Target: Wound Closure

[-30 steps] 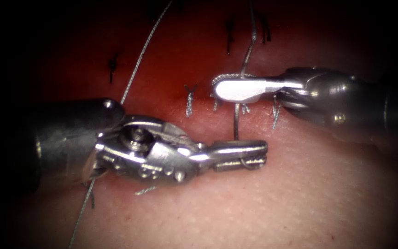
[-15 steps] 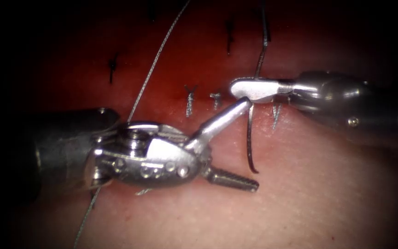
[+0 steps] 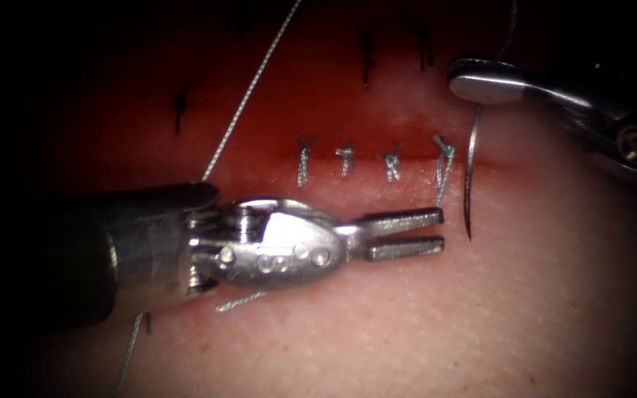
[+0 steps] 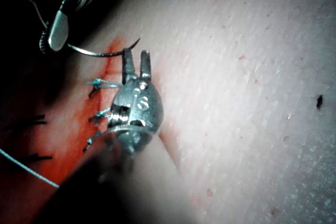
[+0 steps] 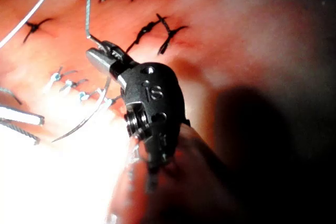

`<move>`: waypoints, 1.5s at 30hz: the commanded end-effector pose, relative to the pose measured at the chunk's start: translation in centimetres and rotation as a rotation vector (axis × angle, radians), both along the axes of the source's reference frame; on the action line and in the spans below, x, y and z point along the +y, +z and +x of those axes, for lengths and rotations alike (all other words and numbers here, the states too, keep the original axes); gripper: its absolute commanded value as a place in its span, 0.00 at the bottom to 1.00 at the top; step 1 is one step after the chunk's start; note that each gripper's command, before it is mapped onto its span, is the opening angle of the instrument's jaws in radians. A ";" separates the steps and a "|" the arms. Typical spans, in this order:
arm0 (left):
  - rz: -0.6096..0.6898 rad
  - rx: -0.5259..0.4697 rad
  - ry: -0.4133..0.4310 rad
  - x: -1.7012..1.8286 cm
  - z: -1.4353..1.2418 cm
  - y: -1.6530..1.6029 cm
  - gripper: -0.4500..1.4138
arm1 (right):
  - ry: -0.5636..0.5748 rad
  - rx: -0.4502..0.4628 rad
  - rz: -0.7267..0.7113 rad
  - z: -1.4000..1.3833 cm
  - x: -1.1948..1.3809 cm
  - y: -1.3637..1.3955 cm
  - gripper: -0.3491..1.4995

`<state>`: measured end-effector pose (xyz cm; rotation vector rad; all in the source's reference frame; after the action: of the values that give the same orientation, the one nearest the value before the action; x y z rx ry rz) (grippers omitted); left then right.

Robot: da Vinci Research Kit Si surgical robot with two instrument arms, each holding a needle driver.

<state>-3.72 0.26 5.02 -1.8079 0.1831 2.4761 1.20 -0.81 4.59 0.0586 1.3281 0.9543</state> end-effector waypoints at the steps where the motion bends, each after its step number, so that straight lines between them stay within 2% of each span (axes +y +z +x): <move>1: 0.027 0.015 -0.015 0.06 -0.11 0.10 0.40 | -0.012 -0.033 -0.065 -0.04 0.08 0.08 0.00; 2: 0.027 0.015 -0.015 0.06 -0.11 0.10 0.40 | -0.012 -0.033 -0.065 -0.04 0.08 0.08 0.00; 3: 0.090 -0.015 0.048 0.12 -0.17 0.15 0.13 | -0.008 -0.063 -0.130 -0.16 0.13 0.09 0.00; 5: 0.101 -0.017 0.060 0.14 -0.19 0.17 0.10 | -0.001 -0.066 -0.149 -0.21 0.14 0.10 0.00; 7: 0.119 0.081 0.008 0.24 -0.30 0.24 0.03 | 0.007 -0.084 -0.231 -0.31 0.19 0.12 0.00; 12: 0.148 0.186 -0.019 0.32 -0.41 0.36 0.05 | -0.019 -0.103 -0.334 -0.30 0.19 0.15 0.00; 14: 0.180 0.256 -0.045 0.34 -0.48 0.48 0.11 | -0.051 -0.120 -0.408 -0.26 0.17 0.15 0.00; 23: 0.198 0.369 -0.050 0.24 -0.58 0.73 0.17 | -0.088 -0.173 -0.568 -0.17 0.13 0.15 0.00; 29: 0.206 0.399 -0.038 0.16 -0.61 0.72 0.23 | -0.114 -0.200 -0.661 -0.11 0.11 0.17 0.00; 34: 0.219 0.413 -0.030 0.10 -0.59 0.66 0.25 | -0.186 -0.257 -0.758 -0.01 -0.02 0.23 0.00; 45: 0.236 0.413 -0.032 0.06 -0.58 0.64 0.26 | -0.230 -0.324 -0.854 0.02 -0.05 0.26 0.00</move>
<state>-4.23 0.28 5.62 -1.1836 -0.0618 2.6836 1.13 -0.90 4.81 -0.5606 1.2885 0.1391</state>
